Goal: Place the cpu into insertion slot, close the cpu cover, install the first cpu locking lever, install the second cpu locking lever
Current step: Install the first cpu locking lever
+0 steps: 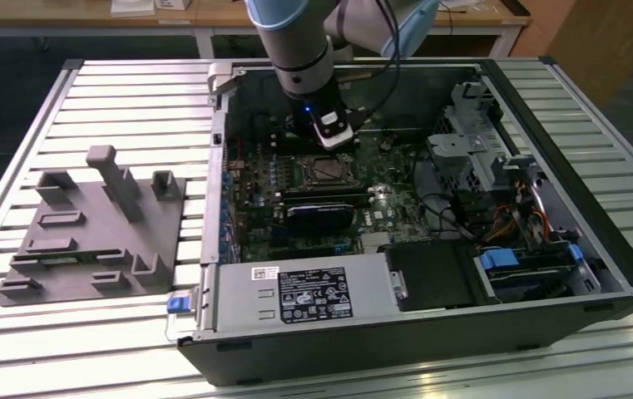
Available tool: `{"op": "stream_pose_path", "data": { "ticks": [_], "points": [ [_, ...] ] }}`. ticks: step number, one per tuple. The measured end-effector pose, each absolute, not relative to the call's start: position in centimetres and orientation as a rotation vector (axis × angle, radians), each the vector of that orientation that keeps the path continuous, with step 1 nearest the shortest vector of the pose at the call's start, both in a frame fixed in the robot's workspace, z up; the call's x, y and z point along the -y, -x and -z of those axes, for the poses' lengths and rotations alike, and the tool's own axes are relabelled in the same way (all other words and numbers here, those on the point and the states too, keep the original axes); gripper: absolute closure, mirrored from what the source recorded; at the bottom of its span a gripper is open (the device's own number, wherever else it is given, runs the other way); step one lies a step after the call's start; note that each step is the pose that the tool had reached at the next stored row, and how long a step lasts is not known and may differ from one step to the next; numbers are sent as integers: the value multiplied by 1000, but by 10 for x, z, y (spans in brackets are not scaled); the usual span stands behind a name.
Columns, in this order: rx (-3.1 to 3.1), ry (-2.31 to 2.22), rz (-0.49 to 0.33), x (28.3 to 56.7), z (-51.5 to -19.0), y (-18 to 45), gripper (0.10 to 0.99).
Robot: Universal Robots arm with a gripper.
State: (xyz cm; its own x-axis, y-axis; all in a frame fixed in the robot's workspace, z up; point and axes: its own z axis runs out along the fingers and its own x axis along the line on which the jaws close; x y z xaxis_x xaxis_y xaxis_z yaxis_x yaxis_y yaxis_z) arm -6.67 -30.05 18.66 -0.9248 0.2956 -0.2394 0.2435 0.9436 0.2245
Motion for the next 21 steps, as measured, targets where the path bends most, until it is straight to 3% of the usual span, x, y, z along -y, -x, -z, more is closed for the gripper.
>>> {"op": "stream_pose_path", "data": {
  "ticks": [21],
  "points": [
    [-2832, -403, -286, 300, -194, 66, 980]
  ]
}}
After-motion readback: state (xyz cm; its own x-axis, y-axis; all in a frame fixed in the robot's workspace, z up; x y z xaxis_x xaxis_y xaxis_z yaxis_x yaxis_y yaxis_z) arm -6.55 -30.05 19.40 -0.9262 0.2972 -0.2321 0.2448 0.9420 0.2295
